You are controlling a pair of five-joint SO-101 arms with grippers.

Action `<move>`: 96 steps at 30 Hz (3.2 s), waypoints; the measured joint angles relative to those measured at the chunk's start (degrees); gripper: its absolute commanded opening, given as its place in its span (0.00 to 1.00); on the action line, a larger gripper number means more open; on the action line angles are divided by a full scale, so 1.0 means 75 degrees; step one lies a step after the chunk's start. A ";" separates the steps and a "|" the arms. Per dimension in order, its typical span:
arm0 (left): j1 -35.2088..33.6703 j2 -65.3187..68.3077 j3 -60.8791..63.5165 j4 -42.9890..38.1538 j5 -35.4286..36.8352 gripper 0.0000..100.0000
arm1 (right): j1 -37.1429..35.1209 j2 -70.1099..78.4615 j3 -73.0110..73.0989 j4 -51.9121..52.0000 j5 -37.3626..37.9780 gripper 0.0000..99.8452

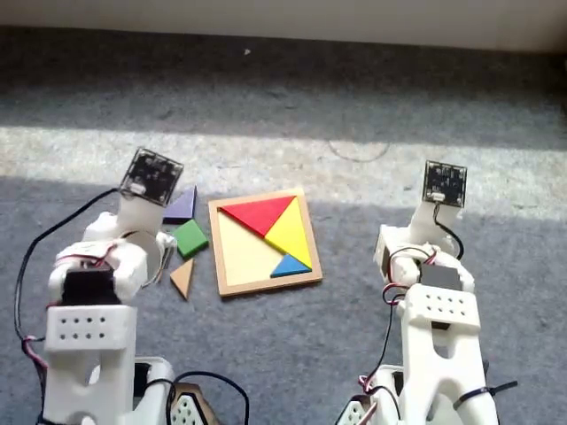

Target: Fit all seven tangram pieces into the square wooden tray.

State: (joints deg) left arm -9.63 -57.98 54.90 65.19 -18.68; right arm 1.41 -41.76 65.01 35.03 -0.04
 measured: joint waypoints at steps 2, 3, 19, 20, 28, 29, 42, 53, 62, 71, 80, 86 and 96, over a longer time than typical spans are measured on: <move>0.0316 0.0891 -0.0352 -0.0012 -0.0434 0.22 | 0.0000 0.0000 0.0023 0.0000 0.0000 0.01; 0.0445 0.1325 -0.0516 -0.0012 -0.0610 0.22 | 0.0000 0.0000 0.0094 0.0000 0.0000 0.01; 0.0797 0.7666 -0.3845 -0.0012 -0.2508 0.22 | 0.0000 0.0000 0.0129 -0.0023 0.0000 0.01; 0.0797 0.7947 -0.3997 -0.0012 -0.2555 0.22 | 0.0000 0.0000 0.0129 -0.0023 0.0000 0.01; 0.0797 0.9694 -0.4958 -0.0012 -0.2626 0.22 | 0.0000 0.0000 0.0129 -0.0023 0.0000 0.01; 0.0797 0.9788 -0.5075 -0.0012 -0.2626 0.22 | 0.0000 0.0000 0.0129 -0.0023 0.0000 0.01; 0.0809 1.0315 -0.5744 0.0527 -0.2649 0.23 | 0.0000 0.0000 0.0141 -0.0023 0.0000 0.01; 0.0797 1.0409 -0.5755 0.1102 -0.2626 0.22 | 0.0000 0.0000 0.0141 -0.0023 0.0000 0.01; 0.0844 1.0421 -0.5755 0.1137 -0.2614 0.05 | 0.0000 0.0000 0.0141 -0.0023 0.0000 0.01; 0.0832 0.9940 -0.6154 0.2168 -0.2614 0.03 | 0.0000 0.0000 0.0141 -0.0023 0.0000 0.01; 0.1934 0.8498 -0.6212 0.2942 -0.1172 0.03 | 0.0363 0.0000 0.0141 -0.0023 0.0000 0.01; 0.3165 0.8346 -0.6212 0.2989 0.0996 0.03 | 0.0856 0.0000 0.0141 -0.0023 0.0000 0.01; 0.4126 0.9014 -0.6212 0.2708 0.2860 0.02 | 0.0856 0.0000 0.0281 -0.0668 0.0000 0.01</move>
State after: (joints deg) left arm 21.32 9.63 8.31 85.49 2.77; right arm 7.82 -41.76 67.12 30.02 -0.04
